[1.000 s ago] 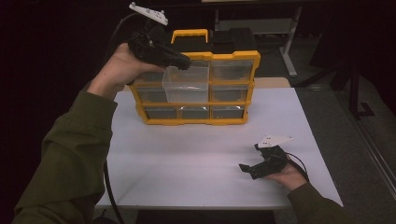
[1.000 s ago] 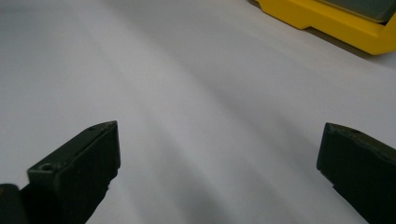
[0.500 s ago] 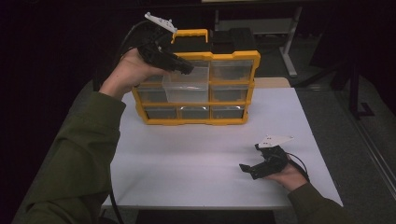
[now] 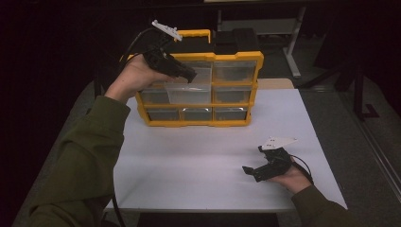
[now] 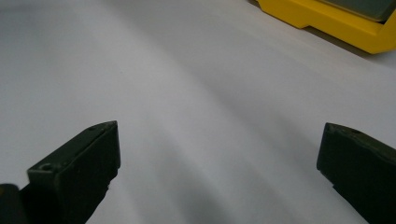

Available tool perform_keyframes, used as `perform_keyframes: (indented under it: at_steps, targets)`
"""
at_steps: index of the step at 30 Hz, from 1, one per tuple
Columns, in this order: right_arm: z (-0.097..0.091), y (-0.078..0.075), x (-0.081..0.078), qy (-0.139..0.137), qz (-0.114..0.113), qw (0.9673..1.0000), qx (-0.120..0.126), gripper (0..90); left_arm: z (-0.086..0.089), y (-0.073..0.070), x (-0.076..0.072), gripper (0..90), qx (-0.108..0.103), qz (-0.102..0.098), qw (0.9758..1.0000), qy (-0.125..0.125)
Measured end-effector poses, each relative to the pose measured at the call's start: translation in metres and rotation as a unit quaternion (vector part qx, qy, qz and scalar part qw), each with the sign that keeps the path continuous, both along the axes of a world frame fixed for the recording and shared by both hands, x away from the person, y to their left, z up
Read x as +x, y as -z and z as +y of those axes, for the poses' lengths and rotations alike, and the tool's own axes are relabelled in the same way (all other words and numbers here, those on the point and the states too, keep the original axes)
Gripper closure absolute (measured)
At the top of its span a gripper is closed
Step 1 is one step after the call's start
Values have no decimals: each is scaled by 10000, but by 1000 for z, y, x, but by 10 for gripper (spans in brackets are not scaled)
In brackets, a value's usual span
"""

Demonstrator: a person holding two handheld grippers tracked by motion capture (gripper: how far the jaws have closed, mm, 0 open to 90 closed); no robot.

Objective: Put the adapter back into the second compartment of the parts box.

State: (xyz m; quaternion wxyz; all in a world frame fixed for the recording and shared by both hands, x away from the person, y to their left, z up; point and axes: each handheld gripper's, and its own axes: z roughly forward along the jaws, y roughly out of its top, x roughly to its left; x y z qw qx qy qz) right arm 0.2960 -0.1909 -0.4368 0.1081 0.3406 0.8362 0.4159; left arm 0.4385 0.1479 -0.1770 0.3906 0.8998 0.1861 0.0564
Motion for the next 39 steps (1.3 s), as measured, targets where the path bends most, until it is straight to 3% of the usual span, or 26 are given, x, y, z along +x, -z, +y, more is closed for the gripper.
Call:
perform_keyframes:
  at_steps: [11,25,31,39]
  targets:
    - [0,0,0,4,2,10000,-9,0,8,-8,-5,714,-173,-37,9998,19]
    - [0,1,1,-15,37,10000,31,0,47,-28,-22,655,-435,-189,9988,-109]
    - [-1,2,1,-10,38,10000,11,0,63,-25,-31,592,-422,-185,9988,-190]
    - [0,1,0,-8,36,10000,-11,0,78,-10,-44,449,-508,-192,9981,-274]
